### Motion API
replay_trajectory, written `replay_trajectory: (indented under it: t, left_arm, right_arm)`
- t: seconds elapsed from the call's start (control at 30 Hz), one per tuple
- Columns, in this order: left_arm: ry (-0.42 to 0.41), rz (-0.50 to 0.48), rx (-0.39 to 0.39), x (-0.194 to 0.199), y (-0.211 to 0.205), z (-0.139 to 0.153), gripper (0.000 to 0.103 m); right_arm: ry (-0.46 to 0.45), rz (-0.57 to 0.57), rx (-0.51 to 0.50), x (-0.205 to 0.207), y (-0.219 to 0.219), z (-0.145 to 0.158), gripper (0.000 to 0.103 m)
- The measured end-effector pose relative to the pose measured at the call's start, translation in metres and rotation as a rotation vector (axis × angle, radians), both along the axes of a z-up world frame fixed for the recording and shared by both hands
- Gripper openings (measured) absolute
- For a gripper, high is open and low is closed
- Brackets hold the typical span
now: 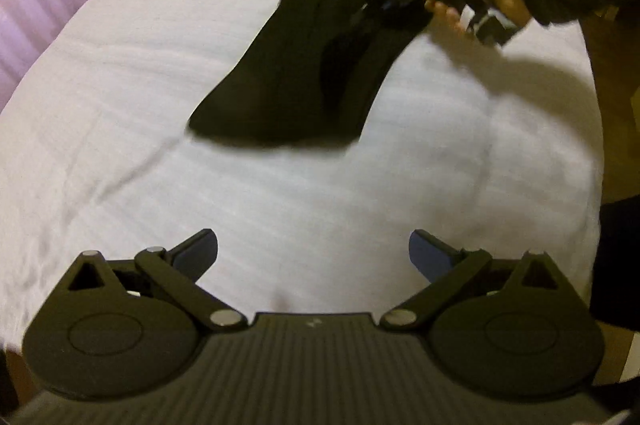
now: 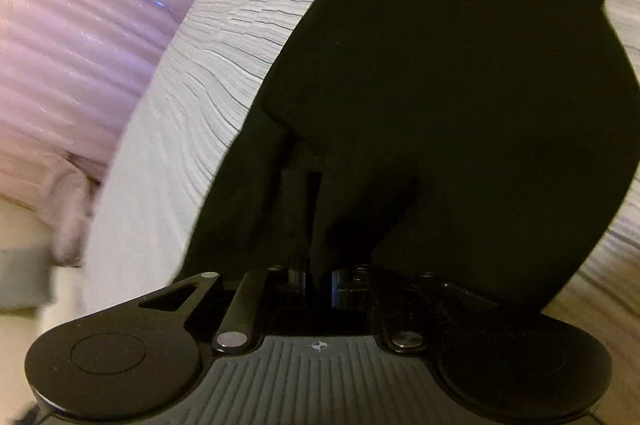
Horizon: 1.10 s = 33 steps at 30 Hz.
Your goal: Fold clothes
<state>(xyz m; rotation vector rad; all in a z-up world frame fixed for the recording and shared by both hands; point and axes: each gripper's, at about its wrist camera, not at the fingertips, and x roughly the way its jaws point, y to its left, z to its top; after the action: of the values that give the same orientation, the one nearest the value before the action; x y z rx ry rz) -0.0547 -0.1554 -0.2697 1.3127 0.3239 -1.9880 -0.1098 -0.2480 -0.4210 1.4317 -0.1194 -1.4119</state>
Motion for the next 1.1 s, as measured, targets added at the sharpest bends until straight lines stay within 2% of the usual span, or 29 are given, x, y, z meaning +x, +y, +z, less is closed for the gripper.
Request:
replay_trajectory:
  t: [0.07,0.13,0.23,0.33,0.4,0.47,0.57,0.63,0.7,0.73,0.83,0.93,1.1]
  left_arm:
    - [0.012,-0.001,0.007,-0.021,-0.017,0.004,0.101]
    - [0.012,-0.004,0.004,-0.041,-0.035,0.008,0.101]
    - [0.009,-0.011,-0.015,-0.066,-0.056,0.014,0.101]
    - [0.003,-0.010,-0.036,-0.083,-0.072,0.017,0.101]
    - [-0.001,-0.001,-0.033,-0.090,-0.080,0.015,0.101]
    - [-0.004,0.009,-0.023,-0.099,-0.087,0.012,0.101]
    - [-0.006,0.027,-0.009,-0.107,-0.095,0.009,0.101]
    - [-0.012,0.034,-0.016,-0.104,-0.098,0.009,0.101]
    - [-0.014,0.050,-0.021,-0.099,-0.103,0.007,0.101]
    - [-0.017,0.053,-0.023,-0.094,-0.104,0.008,0.101]
    - [-0.029,0.043,-0.037,-0.079,-0.112,0.006,0.101]
    - [-0.038,0.028,-0.060,-0.057,-0.129,0.005,0.100]
    - [-0.028,0.024,-0.092,-0.018,-0.172,0.005,0.100]
  right_arm:
    - [-0.039,0.006,-0.023,-0.008,-0.001,0.007,0.013]
    - [-0.099,-0.010,-0.019,-0.012,-0.005,0.006,0.014]
    - [-0.141,0.008,-0.017,-0.020,-0.017,0.012,0.013]
    - [-0.131,0.058,-0.137,-0.035,-0.025,0.039,0.013]
    - [-0.092,0.061,-0.175,-0.051,-0.025,0.050,0.013]
    - [-0.064,0.048,-0.124,-0.069,-0.029,0.041,0.013]
    - [-0.100,0.039,0.003,-0.089,-0.038,0.015,0.014]
    - [-0.102,0.052,0.003,-0.092,-0.037,0.020,0.016]
    - [-0.103,0.068,-0.016,-0.091,-0.034,0.028,0.060]
    - [-0.097,0.073,-0.034,-0.085,-0.029,0.035,0.093]
    - [-0.100,0.109,-0.061,-0.056,-0.020,0.046,0.094]
    - [-0.154,0.097,-0.026,-0.020,-0.021,0.041,0.094]
    - [-0.166,0.001,0.018,0.034,-0.059,0.028,0.094]
